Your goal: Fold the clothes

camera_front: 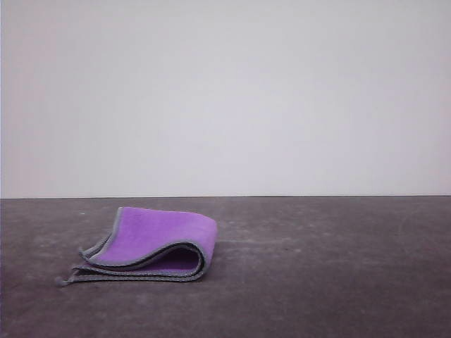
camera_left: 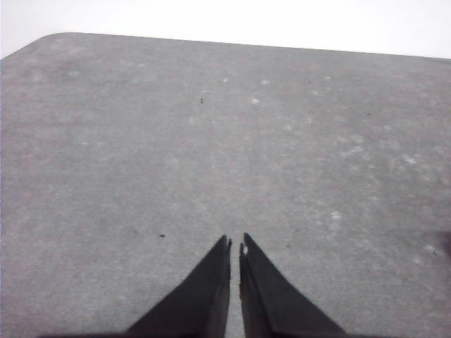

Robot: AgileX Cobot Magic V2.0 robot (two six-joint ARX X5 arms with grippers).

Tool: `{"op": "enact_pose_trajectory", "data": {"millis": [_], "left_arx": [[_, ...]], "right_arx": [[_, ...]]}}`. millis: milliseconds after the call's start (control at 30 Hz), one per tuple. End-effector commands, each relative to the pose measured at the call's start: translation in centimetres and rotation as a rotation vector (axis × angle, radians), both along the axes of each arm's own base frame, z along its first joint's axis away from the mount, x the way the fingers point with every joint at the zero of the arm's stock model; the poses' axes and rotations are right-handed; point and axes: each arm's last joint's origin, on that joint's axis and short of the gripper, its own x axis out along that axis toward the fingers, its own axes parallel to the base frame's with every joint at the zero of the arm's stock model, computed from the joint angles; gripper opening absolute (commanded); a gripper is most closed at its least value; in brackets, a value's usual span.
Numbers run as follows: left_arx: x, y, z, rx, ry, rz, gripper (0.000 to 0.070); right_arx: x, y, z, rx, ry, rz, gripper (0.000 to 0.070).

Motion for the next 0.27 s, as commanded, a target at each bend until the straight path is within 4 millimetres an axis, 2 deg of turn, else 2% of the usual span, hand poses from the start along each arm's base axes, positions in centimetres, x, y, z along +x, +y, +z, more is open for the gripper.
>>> {"op": "enact_pose_trajectory", "data": {"millis": [0, 233], "left_arx": [[0.07, 0.02, -0.7, -0.004, 0.028, 0.003, 0.0016], [0.07, 0.02, -0.69, -0.004, 0.028, 0.003, 0.0016]], "right_arx": [[0.03, -0.01, 0.0, 0.016, -0.011, -0.006, 0.0009], [0.03, -0.01, 0.0, 0.016, -0.011, -0.006, 0.0009]]}}
